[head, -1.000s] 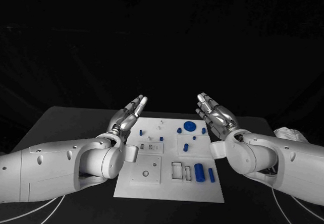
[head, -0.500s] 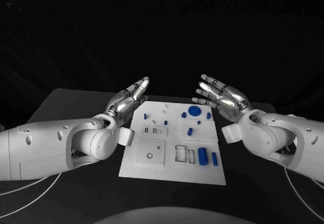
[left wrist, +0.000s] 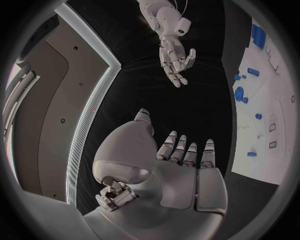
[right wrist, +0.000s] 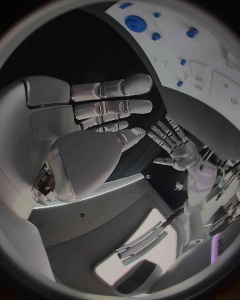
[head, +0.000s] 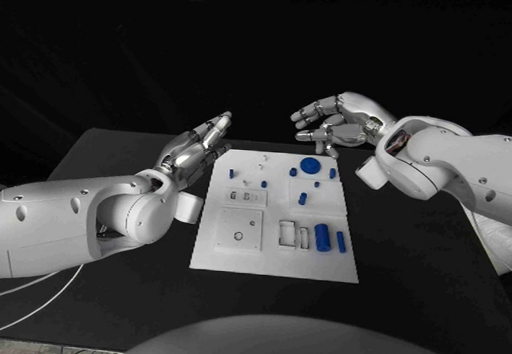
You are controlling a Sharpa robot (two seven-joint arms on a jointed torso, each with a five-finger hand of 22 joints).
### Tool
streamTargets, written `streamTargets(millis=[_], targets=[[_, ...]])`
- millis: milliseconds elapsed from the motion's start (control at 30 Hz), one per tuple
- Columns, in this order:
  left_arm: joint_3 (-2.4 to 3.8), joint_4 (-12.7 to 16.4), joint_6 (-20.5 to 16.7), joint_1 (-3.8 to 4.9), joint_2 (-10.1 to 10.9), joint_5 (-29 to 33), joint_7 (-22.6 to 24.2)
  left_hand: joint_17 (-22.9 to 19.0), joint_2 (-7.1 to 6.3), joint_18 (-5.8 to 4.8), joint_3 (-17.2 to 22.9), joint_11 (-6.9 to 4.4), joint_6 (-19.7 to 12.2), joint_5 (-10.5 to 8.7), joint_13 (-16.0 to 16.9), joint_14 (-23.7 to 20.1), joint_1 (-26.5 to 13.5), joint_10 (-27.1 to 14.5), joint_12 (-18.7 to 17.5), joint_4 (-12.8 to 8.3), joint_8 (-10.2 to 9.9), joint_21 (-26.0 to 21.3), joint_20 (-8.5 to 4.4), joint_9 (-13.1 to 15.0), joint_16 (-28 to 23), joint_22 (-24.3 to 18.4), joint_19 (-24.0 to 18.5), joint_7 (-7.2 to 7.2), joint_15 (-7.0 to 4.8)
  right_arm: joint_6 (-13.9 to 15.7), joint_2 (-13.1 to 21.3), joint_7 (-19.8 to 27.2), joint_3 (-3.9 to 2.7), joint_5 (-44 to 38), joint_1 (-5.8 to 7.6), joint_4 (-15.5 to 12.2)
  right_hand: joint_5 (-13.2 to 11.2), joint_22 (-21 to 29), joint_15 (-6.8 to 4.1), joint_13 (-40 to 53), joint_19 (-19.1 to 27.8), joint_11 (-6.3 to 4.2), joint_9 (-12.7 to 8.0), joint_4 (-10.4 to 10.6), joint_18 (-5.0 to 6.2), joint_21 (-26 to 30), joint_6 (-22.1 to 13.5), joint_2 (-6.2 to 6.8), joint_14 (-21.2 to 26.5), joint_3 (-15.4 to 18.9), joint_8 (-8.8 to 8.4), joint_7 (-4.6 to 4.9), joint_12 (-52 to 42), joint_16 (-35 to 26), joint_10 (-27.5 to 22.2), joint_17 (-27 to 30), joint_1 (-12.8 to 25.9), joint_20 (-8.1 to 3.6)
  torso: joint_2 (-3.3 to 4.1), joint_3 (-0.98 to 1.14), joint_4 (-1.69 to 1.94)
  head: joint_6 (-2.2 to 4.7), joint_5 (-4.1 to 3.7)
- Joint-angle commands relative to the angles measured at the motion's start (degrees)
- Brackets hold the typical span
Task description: Assemble the parts on the task board
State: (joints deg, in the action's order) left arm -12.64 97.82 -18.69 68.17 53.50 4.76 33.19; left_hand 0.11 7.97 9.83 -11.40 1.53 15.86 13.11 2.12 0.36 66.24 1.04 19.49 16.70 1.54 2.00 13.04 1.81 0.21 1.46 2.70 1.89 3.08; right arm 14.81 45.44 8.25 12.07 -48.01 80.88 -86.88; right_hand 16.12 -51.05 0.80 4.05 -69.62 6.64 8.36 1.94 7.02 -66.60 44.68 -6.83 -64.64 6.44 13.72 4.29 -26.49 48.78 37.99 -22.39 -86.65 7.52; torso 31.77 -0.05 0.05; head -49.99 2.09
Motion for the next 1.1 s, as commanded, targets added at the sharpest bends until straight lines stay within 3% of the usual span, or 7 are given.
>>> streamTargets(millis=[33, 233, 367, 467, 667, 800, 1100], targets=[[0.05, 0.75, 1.92, 0.42, 0.23, -0.79, -1.1, 0.11, 0.16, 0.38, -0.44, -0.22, 0.17, 0.73, 0.06, 0.07, 0.74, 0.1, 0.26, -0.06, 0.35, 0.4, 0.48, 0.09, 0.18, 0.08, -0.08, 0.51, 0.5, -4.68, -2.13, -8.14, 0.03, -27.45, 0.62, 2.21, 1.4, -8.42, -0.61, -0.18, -1.85, -1.28, 0.48, -0.48, -1.16, -6.27, 2.15, 0.99, -0.1, -2.05, -0.93, -0.82, 1.54, 3.48, 2.11, -1.85, -0.37, -0.8, 0.0, 0.01, 0.38, -0.01, -0.2], [0.04, 2.78, 1.36, 1.66, 1.34, -0.79, -1.39, 0.3, 0.35, 0.41, -0.89, 0.15, 1.2, 1.13, 0.1, 0.47, 1.5, 0.2, 0.66, -0.02, 0.49, 0.73, 1.04, 0.21, 0.55, 0.25, 0.25, 1.2, 1.04, -10.49, -5.04, -11.6, 0.04, -34.39, 1.07, 5.68, 3.51, -18.56, -0.94, 0.88, -4.23, -1.81, 2.1, -0.04, -2.42, -13.07, 4.37, 3.8, 0.5, -7.36, -2.76, -1.88, 2.81, 8.67, 5.83, -4.46, 1.16, -1.27, 1.0, -0.1, 1.29, -0.01, -1.42], [0.02, 4.48, 0.3, 2.67, 2.32, -0.79, -1.0, 0.58, 0.53, 0.45, -1.35, 0.27, 1.68, 1.71, 0.16, 1.17, 2.24, 0.36, 1.22, -0.02, 0.52, 1.19, 1.67, 0.24, 1.25, 0.48, 0.77, 1.15, 2.03, -11.58, -5.78, -12.52, 0.04, -39.14, 1.14, 7.18, 5.04, -22.2, -1.05, 2.0, -5.97, -1.84, 3.29, 0.43, -3.02, -15.23, 4.8, 5.37, 0.27, -10.28, -3.14, -1.97, 2.32, 10.58, 7.22, -5.3, 2.41, -1.34, 1.85, -0.15, 1.94, -0.01, -3.19], [0.02, 5.9, -0.42, 3.25, 3.25, -0.85, -0.44, 0.68, 0.54, 0.48, -1.55, 0.35, 2.01, 2.07, 0.23, 1.46, 2.76, 0.53, 1.8, -0.05, 0.57, 1.49, 1.9, 0.27, 1.59, 0.64, 1.1, 0.96, 2.22, -11.86, -5.96, -12.9, 0.04, -42.04, 1.17, 7.54, 5.11, -23.58, -1.19, 2.62, -6.71, -2.13, 4.01, 0.73, -3.24, -15.98, 5.16, 6.11, -0.05, -11.48, -3.08, -2.3, 1.98, 11.54, 7.77, -6.03, 3.19, -1.43, 2.52, -0.11, 2.21, -0.01, -3.72], [0.02, 8.08, -2.62, 4.45, 5.12, -1.87, 1.36, 1.2, 0.51, 0.54, -2.3, 1.64, 5.01, 3.58, 0.59, 3.22, 5.24, 2.01, 5.63, -0.06, 1.03, 3.02, 2.15, 0.58, 3.74, 1.36, 2.82, 0.9, 2.52, -12.68, -6.13, -13.51, 0.04, -45.38, 1.18, 7.39, 4.65, -24.65, -1.36, 4.14, -6.94, -2.5, 5.13, 1.19, -3.37, -16.52, 4.47, 7.56, -0.38, -13.7, -3.67, -2.28, 1.14, 12.83, 8.4, -7.17, 4.62, -1.54, 3.97, 0.3, 2.86, -0.01, -4.06], [0.01, 8.82, -3.58, 4.91, 5.99, -2.32, 1.7, 1.54, 0.68, 0.5, -2.6, 3.22, 9.0, 5.27, 0.95, 4.53, 7.14, 3.45, 9.74, -0.04, 1.94, 3.88, 2.37, 0.96, 5.67, 1.73, 3.78, 2.96, 2.51, -12.77, -6.47, -13.4, 0.04, -46.18, 1.14, 7.78, 3.68, -24.85, -1.37, 5.09, -6.82, -2.53, 5.68, 1.56, -3.37, -16.55, 4.2, 8.19, -0.21, -14.54, -3.93, -1.95, 0.57, 12.97, 8.49, -7.05, 5.54, -1.49, 4.76, 0.63, 3.22, -0.01, -4.25], [0.01, 11.55, -4.59, 5.94, 7.98, -2.66, 1.89, 1.76, 0.96, 0.48, -2.57, 4.31, 12.1, 9.81, 1.12, 5.28, 10.08, 4.07, 12.6, -0.05, 3.04, 4.67, 2.86, 1.22, 7.6, 2.02, 4.56, 4.63, 3.06, -11.32, -7.07, -12.74, 0.04, -46.77, 0.78, 9.05, 0.94, -25.41, -1.73, 9.07, -6.72, -3.25, 7.19, 1.71, -3.36, -16.58, 4.68, 9.31, -0.46, -16.56, -4.11, 0.62, -3.0, 13.76, 8.81, -7.71, 6.65, -1.64, 6.69, 1.39, 3.98, -0.01, -4.53]])
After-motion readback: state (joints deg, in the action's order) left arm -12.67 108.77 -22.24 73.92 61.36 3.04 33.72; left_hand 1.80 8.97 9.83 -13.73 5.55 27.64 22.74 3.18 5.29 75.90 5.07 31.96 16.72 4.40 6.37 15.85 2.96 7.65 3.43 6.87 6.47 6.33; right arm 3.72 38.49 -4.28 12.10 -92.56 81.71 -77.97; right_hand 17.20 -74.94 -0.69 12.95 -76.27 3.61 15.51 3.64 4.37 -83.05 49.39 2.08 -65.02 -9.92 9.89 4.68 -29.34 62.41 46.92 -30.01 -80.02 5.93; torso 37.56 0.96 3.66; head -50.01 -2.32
